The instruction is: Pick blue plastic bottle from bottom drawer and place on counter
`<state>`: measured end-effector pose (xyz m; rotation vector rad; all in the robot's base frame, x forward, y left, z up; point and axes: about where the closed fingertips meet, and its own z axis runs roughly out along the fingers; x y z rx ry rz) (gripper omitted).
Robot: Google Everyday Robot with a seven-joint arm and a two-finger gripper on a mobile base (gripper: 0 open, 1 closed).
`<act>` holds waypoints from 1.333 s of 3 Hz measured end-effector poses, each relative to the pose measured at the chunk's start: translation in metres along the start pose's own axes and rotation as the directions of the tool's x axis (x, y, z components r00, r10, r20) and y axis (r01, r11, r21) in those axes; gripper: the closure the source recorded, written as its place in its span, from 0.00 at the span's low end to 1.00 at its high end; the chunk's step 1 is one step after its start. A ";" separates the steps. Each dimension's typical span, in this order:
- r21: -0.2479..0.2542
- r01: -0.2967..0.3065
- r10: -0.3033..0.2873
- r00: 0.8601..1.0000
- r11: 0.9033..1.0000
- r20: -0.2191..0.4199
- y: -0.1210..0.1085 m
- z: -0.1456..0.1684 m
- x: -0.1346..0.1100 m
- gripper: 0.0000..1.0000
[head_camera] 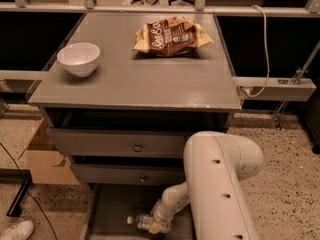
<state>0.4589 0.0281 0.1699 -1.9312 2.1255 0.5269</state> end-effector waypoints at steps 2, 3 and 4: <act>0.064 -0.077 0.084 0.988 0.995 -0.128 0.027 -0.105 -0.013 1.00; 0.065 -0.094 0.102 0.986 0.993 -0.132 0.032 -0.126 -0.009 1.00; 0.076 -0.111 0.120 0.985 0.991 -0.127 0.050 -0.152 0.000 1.00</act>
Offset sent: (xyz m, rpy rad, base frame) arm -0.0062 -0.0214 0.1038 -0.1848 -0.0196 -0.0821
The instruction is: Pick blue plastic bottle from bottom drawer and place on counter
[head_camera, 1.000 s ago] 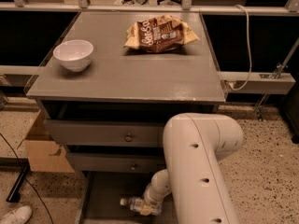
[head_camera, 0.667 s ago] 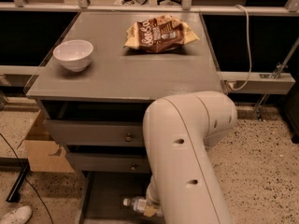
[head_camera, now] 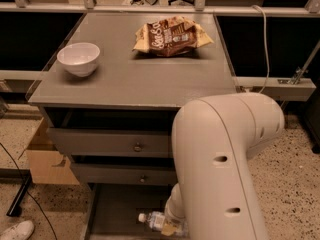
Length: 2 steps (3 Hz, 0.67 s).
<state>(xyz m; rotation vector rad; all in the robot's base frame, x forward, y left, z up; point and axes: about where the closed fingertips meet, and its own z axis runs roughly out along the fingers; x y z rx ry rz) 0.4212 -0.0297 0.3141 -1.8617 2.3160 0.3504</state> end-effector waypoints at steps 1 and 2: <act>0.020 -0.017 0.017 0.999 1.000 0.034 0.020 -0.025 0.013 1.00; 0.050 -0.101 0.098 0.993 0.994 0.061 0.036 -0.044 0.051 1.00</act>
Offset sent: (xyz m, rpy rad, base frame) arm -0.0684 -0.0957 0.0444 0.0620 -0.0565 -0.2169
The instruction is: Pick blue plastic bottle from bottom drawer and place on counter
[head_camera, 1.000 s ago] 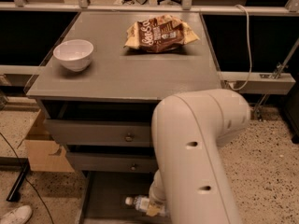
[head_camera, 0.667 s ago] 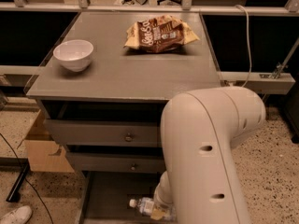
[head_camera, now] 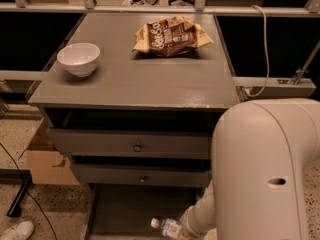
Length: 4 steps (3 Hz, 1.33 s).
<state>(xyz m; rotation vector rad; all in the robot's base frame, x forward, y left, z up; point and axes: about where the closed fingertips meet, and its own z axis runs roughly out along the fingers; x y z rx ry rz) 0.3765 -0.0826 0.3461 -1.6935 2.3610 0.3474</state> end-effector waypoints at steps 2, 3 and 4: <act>0.017 0.013 -0.013 1.000 1.000 -0.018 -0.001 -0.021 -0.014 1.00; 0.042 0.039 -0.036 0.997 0.998 -0.068 0.009 -0.074 -0.021 1.00; 0.102 0.048 -0.040 0.996 0.994 -0.086 0.004 -0.122 -0.027 1.00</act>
Offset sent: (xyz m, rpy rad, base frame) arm 0.0064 0.0157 0.0517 -0.0490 -0.0315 0.0151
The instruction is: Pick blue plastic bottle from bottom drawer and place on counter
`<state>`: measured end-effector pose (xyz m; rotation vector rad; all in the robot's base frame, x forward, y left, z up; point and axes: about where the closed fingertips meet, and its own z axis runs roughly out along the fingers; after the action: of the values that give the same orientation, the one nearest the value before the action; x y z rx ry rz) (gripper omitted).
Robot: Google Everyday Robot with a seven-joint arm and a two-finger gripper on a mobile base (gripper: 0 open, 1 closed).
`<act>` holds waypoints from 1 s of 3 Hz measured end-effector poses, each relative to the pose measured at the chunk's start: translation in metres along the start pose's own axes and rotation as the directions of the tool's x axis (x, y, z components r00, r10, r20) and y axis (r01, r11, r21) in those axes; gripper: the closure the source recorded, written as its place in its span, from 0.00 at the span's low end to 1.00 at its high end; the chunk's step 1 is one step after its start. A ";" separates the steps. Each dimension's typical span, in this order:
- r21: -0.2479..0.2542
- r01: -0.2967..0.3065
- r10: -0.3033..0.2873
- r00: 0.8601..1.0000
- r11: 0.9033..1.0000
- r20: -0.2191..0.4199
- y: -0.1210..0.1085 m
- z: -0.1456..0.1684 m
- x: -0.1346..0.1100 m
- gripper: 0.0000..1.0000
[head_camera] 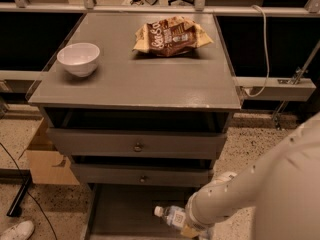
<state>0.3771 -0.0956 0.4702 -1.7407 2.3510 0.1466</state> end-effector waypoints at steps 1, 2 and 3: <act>0.050 0.011 -0.013 0.999 0.999 0.035 -0.012 -0.021 -0.013 1.00; 0.049 0.015 -0.017 0.999 0.999 0.030 -0.012 -0.022 -0.014 1.00; 0.053 0.071 -0.070 0.997 0.996 -0.016 -0.018 -0.053 -0.027 1.00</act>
Offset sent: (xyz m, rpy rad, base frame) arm 0.0124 0.0044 0.0235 0.0180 -0.0596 0.0019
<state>0.3959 -0.0865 0.5283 -1.8018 2.2777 0.0605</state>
